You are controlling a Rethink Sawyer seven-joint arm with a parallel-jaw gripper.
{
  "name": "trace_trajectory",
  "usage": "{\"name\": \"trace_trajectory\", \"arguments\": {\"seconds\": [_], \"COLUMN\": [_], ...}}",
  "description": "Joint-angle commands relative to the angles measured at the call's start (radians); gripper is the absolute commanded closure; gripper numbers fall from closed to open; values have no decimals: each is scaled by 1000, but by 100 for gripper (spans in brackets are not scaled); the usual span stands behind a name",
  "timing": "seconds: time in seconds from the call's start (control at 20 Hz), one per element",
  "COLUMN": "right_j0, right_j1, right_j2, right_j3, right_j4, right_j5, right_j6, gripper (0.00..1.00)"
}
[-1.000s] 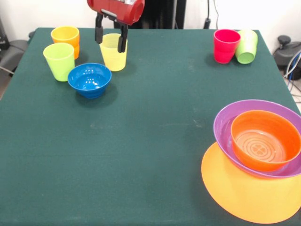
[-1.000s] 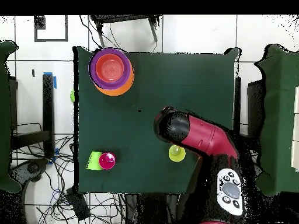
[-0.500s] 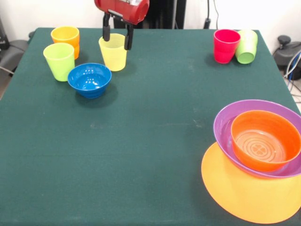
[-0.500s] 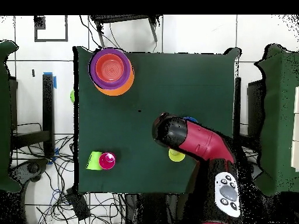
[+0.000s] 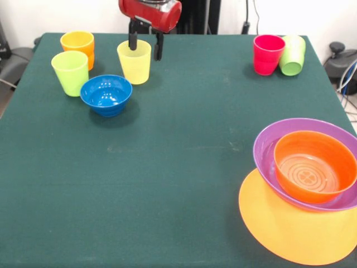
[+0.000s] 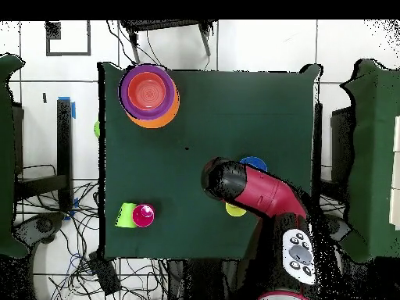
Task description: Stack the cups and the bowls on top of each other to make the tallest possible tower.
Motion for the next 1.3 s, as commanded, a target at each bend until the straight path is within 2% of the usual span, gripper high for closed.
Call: {"name": "trace_trajectory", "arguments": {"seconds": [0.05,0.35,0.7,0.95,1.3], "right_j0": [-6,-22,-28,-33,-59], "right_j1": [85,99,116,142,195], "right_j2": [63,58,41,26,55], "right_j3": [89,143,184,167,139], "right_j4": [43,38,28,8,12], "right_j5": [13,-64,-102,-164,-259], "right_j6": [186,193,211,207,194], "gripper": [0,0,0,0,0]}}
